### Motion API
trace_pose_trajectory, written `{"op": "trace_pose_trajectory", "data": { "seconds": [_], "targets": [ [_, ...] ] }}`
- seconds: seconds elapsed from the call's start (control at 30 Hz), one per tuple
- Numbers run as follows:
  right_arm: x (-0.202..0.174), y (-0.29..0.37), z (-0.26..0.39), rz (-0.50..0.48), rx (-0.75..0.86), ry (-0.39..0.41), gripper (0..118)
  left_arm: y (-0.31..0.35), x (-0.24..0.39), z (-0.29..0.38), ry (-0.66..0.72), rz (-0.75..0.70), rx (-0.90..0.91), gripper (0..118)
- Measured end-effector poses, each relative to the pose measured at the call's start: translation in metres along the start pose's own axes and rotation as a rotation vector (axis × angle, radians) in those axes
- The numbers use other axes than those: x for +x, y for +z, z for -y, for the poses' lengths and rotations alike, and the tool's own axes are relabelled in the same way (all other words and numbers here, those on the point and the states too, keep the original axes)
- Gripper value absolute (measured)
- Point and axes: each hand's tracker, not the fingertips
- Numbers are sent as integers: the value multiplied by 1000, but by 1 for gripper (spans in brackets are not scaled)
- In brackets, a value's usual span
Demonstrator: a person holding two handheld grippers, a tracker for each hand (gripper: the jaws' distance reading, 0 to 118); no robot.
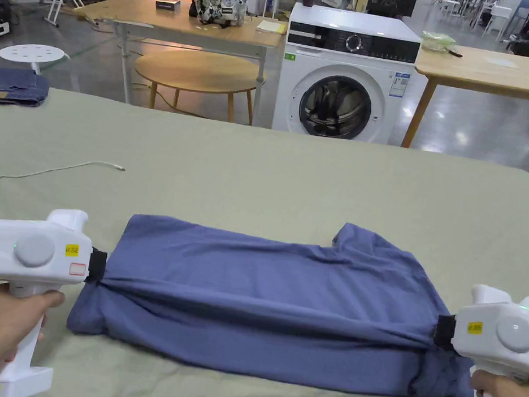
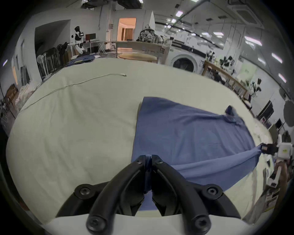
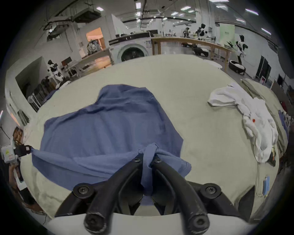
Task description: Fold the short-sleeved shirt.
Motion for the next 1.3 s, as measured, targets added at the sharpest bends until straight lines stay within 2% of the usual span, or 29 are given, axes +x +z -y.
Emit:
{"op": "trace_pose_trajectory", "data": {
  "seconds": [0.07, 0.17, 0.27, 0.33, 0.37, 0.4, 0.43, 0.47, 0.57, 0.6, 0.73, 0.77, 0.83, 0.87, 0.9, 0.93, 0.97, 1.13, 1.2, 1.3],
  "targets": [
    [-7, -18, -3, 21, -14, 21, 6, -21, 2, -3, -31, -25, -52, 1],
    [-14, -33, -2, 49, -31, 70, 7, -46, -6, -7, 1, -23, -101, 1],
    [-15, -40, -2, 56, -37, 78, 9, -50, -10, -4, 32, -19, -106, 1],
    [-16, -37, -1, 63, -19, 81, 19, -50, -12, -4, 42, -13, -105, 1],
    [-14, -40, -4, 72, -9, 85, 30, -50, -14, -5, 43, -10, -105, 4],
    [-14, -35, -4, 75, 9, 88, 52, -49, -16, -5, 43, -11, -101, 13],
    [-14, -28, -4, 71, 39, 88, 66, -44, -16, -5, 41, -10, -90, 27],
    [-16, -20, -2, 57, 67, 84, 72, -38, -16, -5, 36, -13, -70, 38],
    [-24, 10, 4, 6, 191, 76, 72, -11, -14, -1, 53, 32, 2, 56],
    [-26, 19, 7, -8, 225, 79, 72, -2, -13, 0, 66, 45, 29, 58],
    [-52, 59, 30, -42, 382, 90, 60, 44, 0, 13, 64, 97, 192, 58],
    [-59, 64, 37, -38, 423, 94, 60, 54, 5, 18, 57, 96, 244, 58],
    [-70, 76, 46, -53, 470, 99, 22, 73, 14, 30, 32, 105, 328, 56],
    [-76, 82, 51, -56, 498, 102, 8, 83, 20, 36, 19, 90, 372, 48],
    [-87, 95, 56, -58, 521, 103, 2, 91, 25, 41, -5, 82, 400, 25],
    [-92, 100, 60, -68, 532, 110, 0, 106, 43, 50, -25, 56, 438, 7],
    [-96, 105, 64, -79, 546, 110, 0, 114, 50, 57, -43, 20, 467, 1],
    [-114, 128, 82, -69, 636, 129, 0, 133, 62, 80, -72, 19, 481, 0],
    [-118, 132, 86, -63, 642, 145, 0, 128, 56, 80, -67, -5, 442, 0],
    [-117, 130, 89, -67, 637, 160, 0, 106, 37, 70, -17, 17, 284, 0]
  ]
}}
